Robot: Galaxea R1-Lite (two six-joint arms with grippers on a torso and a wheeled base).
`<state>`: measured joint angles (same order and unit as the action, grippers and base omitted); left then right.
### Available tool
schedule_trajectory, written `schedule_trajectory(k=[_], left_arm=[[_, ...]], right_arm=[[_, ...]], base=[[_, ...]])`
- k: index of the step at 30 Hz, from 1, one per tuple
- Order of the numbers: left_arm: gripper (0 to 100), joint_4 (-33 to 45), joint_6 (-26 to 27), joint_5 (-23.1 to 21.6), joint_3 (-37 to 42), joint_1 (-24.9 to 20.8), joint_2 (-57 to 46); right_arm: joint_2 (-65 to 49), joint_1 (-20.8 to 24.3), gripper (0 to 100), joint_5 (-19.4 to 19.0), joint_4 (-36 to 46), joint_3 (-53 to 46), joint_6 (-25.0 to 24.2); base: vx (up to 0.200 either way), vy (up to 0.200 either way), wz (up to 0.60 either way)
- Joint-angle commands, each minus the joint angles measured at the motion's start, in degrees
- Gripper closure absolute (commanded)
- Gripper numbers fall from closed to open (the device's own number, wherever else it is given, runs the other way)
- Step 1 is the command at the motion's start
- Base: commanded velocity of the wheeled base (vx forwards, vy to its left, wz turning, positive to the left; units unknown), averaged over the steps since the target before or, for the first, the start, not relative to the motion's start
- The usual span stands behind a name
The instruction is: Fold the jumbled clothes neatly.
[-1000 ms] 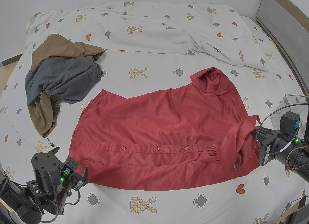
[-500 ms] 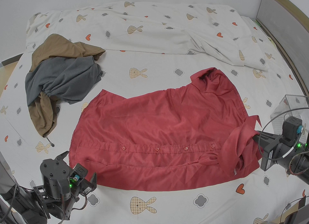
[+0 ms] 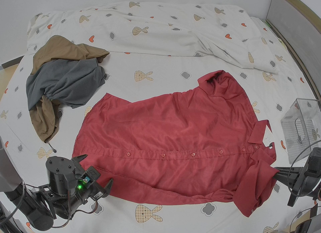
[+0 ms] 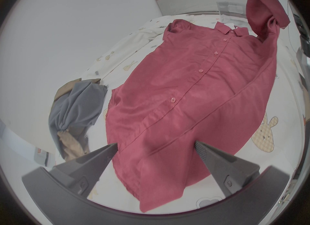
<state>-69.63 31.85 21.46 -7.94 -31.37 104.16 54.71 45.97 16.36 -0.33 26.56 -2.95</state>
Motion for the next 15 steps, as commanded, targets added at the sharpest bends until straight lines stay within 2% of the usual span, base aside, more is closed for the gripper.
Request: schedule_trajectory(k=[1, 4, 5, 6, 8, 9, 10, 15], left_arm=[[0, 0.5, 1.6, -3.7, -2.9, 2.8, 0.8], [0, 1.8, 2.8, -8.7, -4.3, 5.4, 1.0], [0, 1.8, 2.8, -8.7, -4.3, 5.4, 1.0], [0, 3.0, 2.9, -11.4, -5.1, 6.8, 1.0], [0, 3.0, 2.9, -11.4, -5.1, 6.8, 1.0], [0, 6.3, 3.0, -17.2, -7.1, 10.5, 0.7], [0, 7.2, 3.0, -18.6, -7.6, 11.5, 0.7], [0, 9.3, 4.1, -22.1, -8.9, 13.6, 0.6]], right_arm=[[-2.0, 1.2, 100, -0.4, 0.2, 0.1, -0.1], [-0.3, 1.4, 100, -0.4, -0.1, 0.2, -0.1], [-0.3, 1.4, 100, -0.4, -0.1, 0.2, -0.1], [0.4, 1.7, 100, -0.4, -0.1, 0.6, -0.1], [0.4, 1.7, 100, -0.4, -0.1, 0.6, -0.1], [1.6, 2.0, 100, -0.5, -0.1, 0.9, -0.2], [2.0, 2.0, 100, -0.5, -0.1, 0.9, -0.2], [3.1, 2.0, 100, -0.5, -0.1, 1.4, -0.2]], base=[[0.0, 0.0, 0.0], [0.0, 0.0, 0.0], [0.0, 0.0, 0.0], [0.0, 0.0, 0.0], [0.0, 0.0, 0.0], [0.0, 0.0, 0.0], [0.0, 0.0, 0.0], [0.0, 0.0, 0.0]])
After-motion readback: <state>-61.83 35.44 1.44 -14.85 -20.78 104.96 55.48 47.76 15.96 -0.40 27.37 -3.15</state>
